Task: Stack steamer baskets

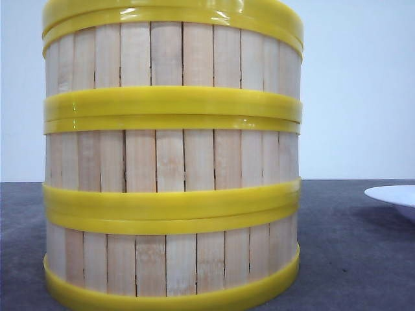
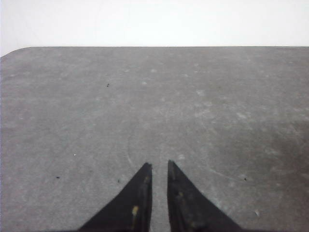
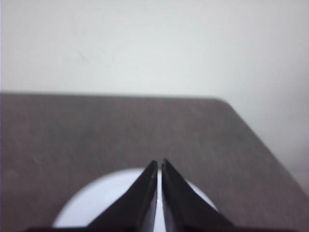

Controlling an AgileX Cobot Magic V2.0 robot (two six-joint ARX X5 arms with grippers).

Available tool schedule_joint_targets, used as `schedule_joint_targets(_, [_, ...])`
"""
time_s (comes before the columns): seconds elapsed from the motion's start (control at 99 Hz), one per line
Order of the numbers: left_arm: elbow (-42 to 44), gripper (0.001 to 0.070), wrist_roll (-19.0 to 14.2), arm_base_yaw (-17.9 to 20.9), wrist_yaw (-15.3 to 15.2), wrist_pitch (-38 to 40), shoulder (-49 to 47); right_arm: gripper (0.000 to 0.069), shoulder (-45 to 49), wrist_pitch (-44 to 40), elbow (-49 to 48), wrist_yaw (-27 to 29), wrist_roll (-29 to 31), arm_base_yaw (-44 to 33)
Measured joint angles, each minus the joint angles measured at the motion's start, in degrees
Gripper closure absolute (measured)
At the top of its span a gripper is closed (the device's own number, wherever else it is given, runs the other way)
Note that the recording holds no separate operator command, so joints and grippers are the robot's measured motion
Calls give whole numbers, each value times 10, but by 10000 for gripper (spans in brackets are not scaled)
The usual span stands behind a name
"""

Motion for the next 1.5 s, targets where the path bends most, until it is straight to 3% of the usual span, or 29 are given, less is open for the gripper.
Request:
schedule_joint_targets(0.192, [0, 678, 0, 0, 0, 0, 0, 681, -91, 0, -93, -3, 6, -28])
schedule_joint_targets(0.495, [0, 678, 0, 0, 0, 0, 0, 681, -159, 0, -175, -65, 15, -45])
schedule_joint_targets(1.504, [0, 678, 0, 0, 0, 0, 0, 681, -167, 2, -176, -65, 30, -57])
